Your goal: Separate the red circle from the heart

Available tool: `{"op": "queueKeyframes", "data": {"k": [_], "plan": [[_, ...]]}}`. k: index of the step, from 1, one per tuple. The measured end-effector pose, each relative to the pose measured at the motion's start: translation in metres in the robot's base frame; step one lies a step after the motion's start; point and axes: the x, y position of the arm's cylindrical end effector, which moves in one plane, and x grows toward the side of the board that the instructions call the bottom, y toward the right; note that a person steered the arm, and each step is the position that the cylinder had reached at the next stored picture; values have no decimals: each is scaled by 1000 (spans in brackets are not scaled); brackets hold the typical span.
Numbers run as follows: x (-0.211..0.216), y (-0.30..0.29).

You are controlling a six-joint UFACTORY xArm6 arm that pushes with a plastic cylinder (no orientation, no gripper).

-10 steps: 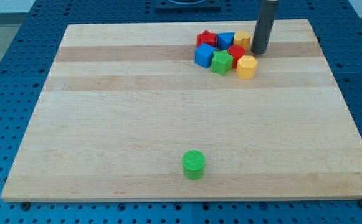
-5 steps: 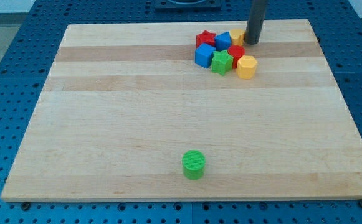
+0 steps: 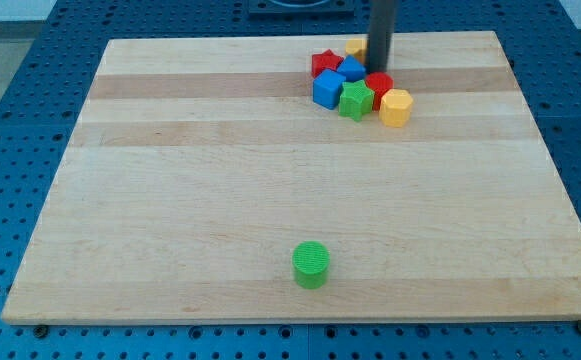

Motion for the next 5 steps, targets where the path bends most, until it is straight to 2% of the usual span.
{"op": "queueKeyframes", "data": {"k": [1, 2, 3, 5], "plan": [[0, 52], [-33, 52], [-34, 41], [-33, -32]]}}
